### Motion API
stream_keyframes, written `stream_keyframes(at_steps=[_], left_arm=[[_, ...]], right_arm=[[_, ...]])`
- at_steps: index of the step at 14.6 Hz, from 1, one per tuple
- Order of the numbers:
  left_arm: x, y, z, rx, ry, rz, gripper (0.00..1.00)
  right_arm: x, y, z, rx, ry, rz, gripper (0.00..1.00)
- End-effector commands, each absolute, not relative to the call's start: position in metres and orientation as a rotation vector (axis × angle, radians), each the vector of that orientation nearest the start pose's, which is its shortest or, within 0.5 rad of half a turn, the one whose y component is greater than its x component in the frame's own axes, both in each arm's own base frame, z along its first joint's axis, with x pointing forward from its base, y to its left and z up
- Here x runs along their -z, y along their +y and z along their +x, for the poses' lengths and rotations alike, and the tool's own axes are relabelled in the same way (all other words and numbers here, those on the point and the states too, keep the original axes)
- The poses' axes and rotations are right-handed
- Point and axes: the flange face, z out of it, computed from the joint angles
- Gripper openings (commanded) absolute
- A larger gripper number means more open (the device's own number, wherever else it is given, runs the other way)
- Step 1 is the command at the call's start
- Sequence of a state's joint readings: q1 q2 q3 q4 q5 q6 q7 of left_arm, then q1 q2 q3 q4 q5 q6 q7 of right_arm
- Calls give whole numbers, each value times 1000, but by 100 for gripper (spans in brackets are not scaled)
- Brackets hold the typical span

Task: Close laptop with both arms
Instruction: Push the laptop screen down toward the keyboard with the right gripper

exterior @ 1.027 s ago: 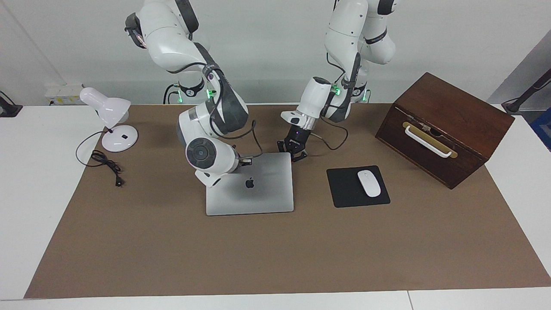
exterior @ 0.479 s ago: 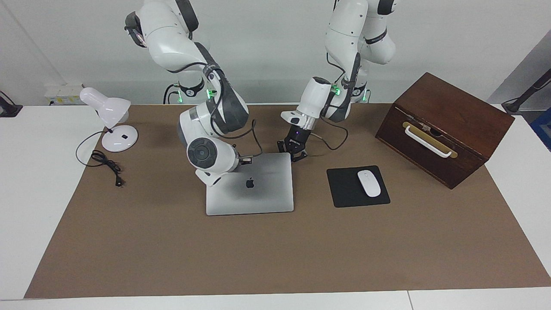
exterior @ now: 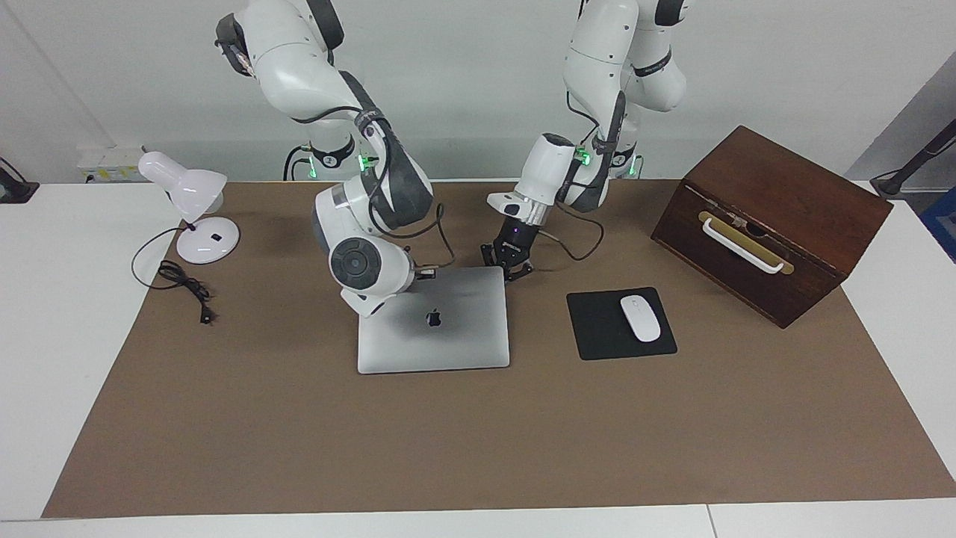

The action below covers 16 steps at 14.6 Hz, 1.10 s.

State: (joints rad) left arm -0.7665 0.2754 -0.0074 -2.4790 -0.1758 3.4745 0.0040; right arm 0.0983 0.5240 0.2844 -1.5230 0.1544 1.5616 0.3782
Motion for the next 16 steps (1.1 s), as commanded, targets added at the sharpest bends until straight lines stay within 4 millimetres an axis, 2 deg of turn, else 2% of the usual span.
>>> stream_keyframes(at_steps=[1, 5, 8, 9, 11, 16], left_arm=[[-226, -331, 393, 996, 923, -3067, 0], [-226, -331, 393, 996, 923, -3067, 0], [-226, -331, 393, 996, 923, -3067, 0], [-226, -331, 393, 994, 923, -3068, 0], [-226, -331, 393, 994, 921, -3069, 0], [-227, -330, 394, 993, 901, -3080, 0]], right_arm=[[-345, 229, 584, -837, 96, -2909, 0], [-343, 228, 582, -844, 99, -2910, 0], [-353, 228, 587, -803, 88, -2918, 0], [-362, 227, 591, -776, 89, -2917, 0], [-393, 219, 599, -717, 102, -2914, 0], [-482, 194, 613, -520, 136, -2918, 0]])
